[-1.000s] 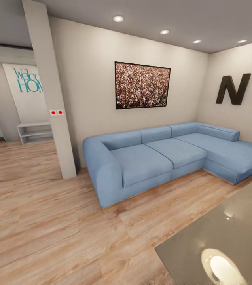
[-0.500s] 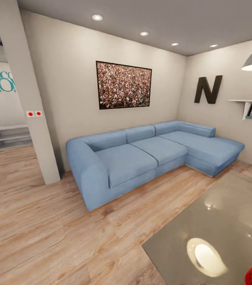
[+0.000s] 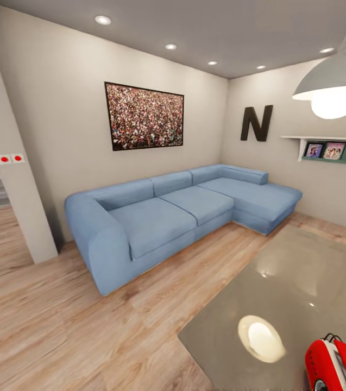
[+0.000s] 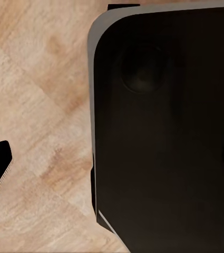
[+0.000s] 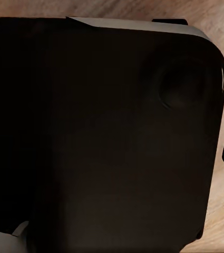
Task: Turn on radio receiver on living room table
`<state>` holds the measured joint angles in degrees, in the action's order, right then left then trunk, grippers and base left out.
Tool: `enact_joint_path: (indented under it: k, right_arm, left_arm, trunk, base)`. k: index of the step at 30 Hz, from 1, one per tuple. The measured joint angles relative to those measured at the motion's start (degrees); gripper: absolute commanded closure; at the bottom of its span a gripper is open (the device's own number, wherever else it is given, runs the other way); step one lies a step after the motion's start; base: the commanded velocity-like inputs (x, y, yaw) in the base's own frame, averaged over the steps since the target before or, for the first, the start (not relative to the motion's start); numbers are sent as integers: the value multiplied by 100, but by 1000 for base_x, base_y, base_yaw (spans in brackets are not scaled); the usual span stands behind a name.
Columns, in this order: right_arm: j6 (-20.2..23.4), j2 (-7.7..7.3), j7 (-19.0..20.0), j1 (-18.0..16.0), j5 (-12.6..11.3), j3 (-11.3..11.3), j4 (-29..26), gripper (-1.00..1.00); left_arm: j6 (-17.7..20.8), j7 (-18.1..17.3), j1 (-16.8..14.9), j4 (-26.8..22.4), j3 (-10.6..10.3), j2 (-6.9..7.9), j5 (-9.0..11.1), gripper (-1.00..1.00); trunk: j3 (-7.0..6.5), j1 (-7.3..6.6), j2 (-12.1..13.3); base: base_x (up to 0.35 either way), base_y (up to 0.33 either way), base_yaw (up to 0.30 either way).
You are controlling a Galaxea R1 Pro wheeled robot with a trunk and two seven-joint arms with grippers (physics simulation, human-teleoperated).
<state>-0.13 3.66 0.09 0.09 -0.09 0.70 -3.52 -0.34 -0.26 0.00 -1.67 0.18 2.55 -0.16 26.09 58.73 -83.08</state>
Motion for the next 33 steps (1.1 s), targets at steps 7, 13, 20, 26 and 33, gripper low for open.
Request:
enact_joint_path:
  k: [7, 13, 20, 26, 33]
  right_arm:
    - [1, 2, 0, 0, 0, 0, 0, -100]
    - [-1, 3, 0, 0, 0, 0, 0, -100]
    - [1, 2, 0, 0, 0, 0, 0, -100]
    - [-1, -4, 0, 0, 0, 0, 0, -100]
    - [-1, -6, 0, 0, 0, 0, 0, -100]
  left_arm:
    - [2, 0, 0, 0, 0, 0, -1, -100]
    - [6, 0, 0, -2, 0, -6, -1, -100]
    - [2, 0, 0, 0, 0, -12, -1, -100]
    - [1, 0, 0, -4, 0, -18, -1, -100]
    - [3, 0, 0, -5, 0, -18, -1, -100]
  trunk:
    - [0, 0, 0]
    - [0, 0, 0]
    - [0, 0, 0]
    - [0, 0, 0]
    - [0, 0, 0]
  base:
    - [0, 0, -263]
    - [0, 0, -263]
    - [0, 0, -263]
    - [0, 0, -263]
    - [0, 0, -263]
